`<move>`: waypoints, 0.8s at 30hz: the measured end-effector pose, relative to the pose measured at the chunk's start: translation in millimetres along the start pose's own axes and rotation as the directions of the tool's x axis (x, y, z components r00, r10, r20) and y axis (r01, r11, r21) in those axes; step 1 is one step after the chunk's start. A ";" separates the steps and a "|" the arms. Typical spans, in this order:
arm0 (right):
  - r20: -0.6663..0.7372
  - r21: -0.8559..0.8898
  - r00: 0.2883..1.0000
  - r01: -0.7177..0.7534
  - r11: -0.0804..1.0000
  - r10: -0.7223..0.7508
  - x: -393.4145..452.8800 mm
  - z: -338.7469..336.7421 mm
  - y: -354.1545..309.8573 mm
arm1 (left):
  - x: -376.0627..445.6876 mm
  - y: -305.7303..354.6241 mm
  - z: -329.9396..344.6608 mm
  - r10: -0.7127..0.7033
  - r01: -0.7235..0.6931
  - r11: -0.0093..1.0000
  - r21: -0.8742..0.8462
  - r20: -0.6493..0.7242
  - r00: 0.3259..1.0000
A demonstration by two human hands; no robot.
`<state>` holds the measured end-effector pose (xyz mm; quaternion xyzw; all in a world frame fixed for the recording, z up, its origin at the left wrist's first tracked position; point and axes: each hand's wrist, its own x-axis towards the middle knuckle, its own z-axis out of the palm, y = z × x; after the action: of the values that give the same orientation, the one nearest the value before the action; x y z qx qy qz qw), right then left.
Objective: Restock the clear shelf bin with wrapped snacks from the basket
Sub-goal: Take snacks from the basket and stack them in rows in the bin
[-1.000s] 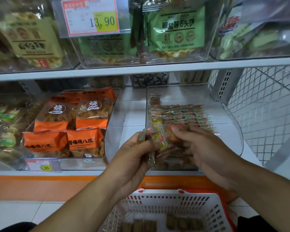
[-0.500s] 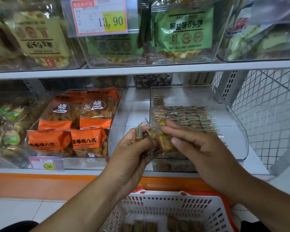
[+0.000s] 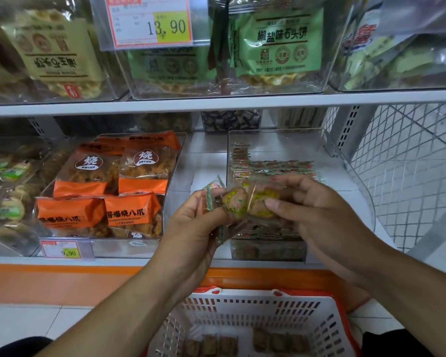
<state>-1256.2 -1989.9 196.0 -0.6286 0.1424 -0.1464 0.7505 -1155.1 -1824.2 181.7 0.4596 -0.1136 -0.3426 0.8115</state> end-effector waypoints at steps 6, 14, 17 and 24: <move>0.072 0.401 0.979 -0.202 0.893 0.189 -0.7 2.2 -8.0 | 0.2 1.7 0.9 0.049 -0.049 0.999 -0.025 0.000 0.999; 0.199 0.297 0.905 -0.421 0.857 0.375 -18.8 24.7 6.1 | 1.0 -5.4 -3.0 0.095 -0.103 0.988 0.115 0.073 0.993; 0.187 0.310 0.921 -0.386 0.869 0.343 -18.0 23.0 6.7 | 1.8 -5.7 -5.5 0.134 -0.148 0.970 0.194 0.081 0.988; 0.059 0.227 0.990 -0.140 0.964 0.130 -2.4 3.5 -9.9 | -1.0 1.4 -7.8 0.111 -0.136 0.945 0.298 0.100 0.989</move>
<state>-1257.4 -1987.5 206.4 -0.5292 0.1507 -0.0967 0.8294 -1151.4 -1817.9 178.6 0.5566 -0.2266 -0.2881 0.7456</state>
